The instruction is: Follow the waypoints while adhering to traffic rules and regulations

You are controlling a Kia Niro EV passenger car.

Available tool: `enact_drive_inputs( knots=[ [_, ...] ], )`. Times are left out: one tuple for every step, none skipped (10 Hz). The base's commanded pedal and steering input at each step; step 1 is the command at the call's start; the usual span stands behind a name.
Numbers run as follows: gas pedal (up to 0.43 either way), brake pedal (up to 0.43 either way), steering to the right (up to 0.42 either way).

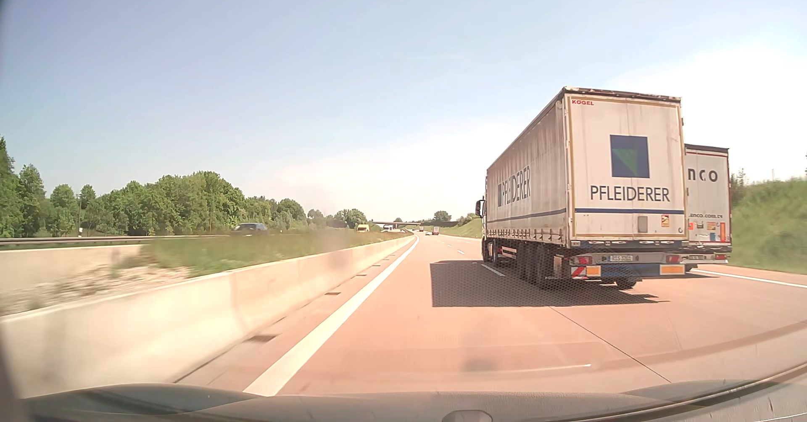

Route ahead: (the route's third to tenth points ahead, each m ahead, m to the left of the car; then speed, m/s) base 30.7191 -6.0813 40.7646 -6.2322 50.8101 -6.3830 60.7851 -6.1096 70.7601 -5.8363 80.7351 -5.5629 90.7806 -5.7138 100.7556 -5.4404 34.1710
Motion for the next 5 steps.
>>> enact_drive_inputs(
  knots=[
    [0.268,0.000,-0.001],
    [0.268,0.000,-0.001],
    [0.268,0.000,-0.001],
    [0.268,0.000,-0.001],
    [0.268,0.000,-0.002]
  ],
)
